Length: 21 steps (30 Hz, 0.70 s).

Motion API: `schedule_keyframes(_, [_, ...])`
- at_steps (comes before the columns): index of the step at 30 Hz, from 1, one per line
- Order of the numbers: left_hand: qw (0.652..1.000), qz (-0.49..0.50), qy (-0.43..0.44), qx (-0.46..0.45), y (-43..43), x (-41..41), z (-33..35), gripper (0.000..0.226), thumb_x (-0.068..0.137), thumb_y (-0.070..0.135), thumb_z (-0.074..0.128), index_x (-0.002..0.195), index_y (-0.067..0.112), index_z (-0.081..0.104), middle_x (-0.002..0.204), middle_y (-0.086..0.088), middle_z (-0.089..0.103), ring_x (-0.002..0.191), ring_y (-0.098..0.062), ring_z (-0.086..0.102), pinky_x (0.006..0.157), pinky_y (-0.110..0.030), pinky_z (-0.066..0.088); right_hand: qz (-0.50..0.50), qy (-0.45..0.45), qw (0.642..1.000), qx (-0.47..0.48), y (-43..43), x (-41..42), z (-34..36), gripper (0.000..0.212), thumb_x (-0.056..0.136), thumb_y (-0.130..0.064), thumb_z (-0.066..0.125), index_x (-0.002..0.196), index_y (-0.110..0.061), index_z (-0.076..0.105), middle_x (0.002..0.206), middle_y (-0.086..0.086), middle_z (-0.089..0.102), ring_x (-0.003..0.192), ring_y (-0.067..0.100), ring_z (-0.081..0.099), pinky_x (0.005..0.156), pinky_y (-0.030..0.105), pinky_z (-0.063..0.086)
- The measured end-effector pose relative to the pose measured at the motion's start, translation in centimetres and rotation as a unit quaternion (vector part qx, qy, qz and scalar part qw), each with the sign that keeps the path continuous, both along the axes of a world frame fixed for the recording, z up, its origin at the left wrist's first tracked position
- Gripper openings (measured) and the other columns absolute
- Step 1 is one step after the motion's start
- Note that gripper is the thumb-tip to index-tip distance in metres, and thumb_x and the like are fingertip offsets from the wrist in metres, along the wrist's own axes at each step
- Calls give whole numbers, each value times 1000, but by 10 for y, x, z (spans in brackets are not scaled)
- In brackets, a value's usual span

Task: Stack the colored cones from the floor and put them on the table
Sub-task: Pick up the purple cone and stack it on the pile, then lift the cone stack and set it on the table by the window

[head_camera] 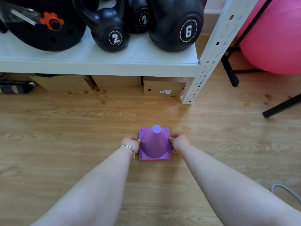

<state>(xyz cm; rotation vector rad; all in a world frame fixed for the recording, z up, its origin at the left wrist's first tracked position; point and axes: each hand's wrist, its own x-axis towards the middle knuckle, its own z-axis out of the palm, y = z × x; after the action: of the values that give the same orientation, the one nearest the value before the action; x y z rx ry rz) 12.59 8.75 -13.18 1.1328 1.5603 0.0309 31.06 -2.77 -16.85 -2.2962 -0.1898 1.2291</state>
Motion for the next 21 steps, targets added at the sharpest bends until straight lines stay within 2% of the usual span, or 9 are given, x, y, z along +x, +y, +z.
schedule_keyframes(4, [1000,7,0,-15,3,0,-2,16,81,22,66,95,15,68,103,-15,71,97,-34,68,93,-47,54,-22,-13,1000,1,4,-14,42,16,83,-29,63,80,-13,67,82,15,69,82,34,68,83,47,58])
schedule_keyframes(6, [1000,10,-4,-14,3,0,-2,21,79,23,66,98,13,70,103,-15,72,97,-34,68,93,-49,54,-33,-22,999,5,5,-19,51,19,85,-25,62,82,-7,69,79,15,66,75,29,63,77,40,56])
schedule_keyframes(8, [1000,18,-8,-17,3,-2,-6,21,79,24,66,96,13,70,103,-15,71,98,-34,67,93,-48,53,-42,-24,999,7,5,-23,58,23,87,-23,62,90,-3,71,84,15,67,77,26,61,71,31,49])
schedule_keyframes(11, [999,35,-21,-23,1,-5,-11,10,76,24,67,84,17,66,102,-14,71,98,-32,67,94,-47,53,-57,-25,998,7,4,-25,66,25,88,-24,62,100,-3,70,97,17,71,83,26,62,69,27,41])
schedule_keyframes(14, [998,32,-48,-31,4,-11,-37,25,64,31,67,85,17,68,100,-13,73,96,-30,68,94,-48,53,-83,-25,996,27,4,-27,74,25,89,-23,63,104,-3,69,99,16,69,96,29,65,74,28,42])
schedule_keyframes(16, [998,19,-59,-25,2,-17,-31,38,62,35,65,93,14,71,100,-13,73,97,-29,68,94,-49,53,-100,-17,993,54,2,-32,82,17,88,-21,63,96,-7,69,88,12,67,90,27,64,74,29,44])
schedule_keyframes(19, [997,6,-79,-3,-11,-20,11,22,78,27,63,94,14,72,97,-9,74,95,-27,69,94,-49,53,-146,-11,984,101,-9,-43,101,12,88,-18,63,85,-9,69,72,4,63,71,22,57,69,31,44])
schedule_keyframes(21, [995,22,-102,6,-22,-21,48,13,79,24,62,87,20,72,94,-7,75,93,-26,69,93,-50,54,-185,-19,973,138,-21,-54,127,9,88,-18,64,89,-12,71,82,4,68,77,20,60,74,32,48])
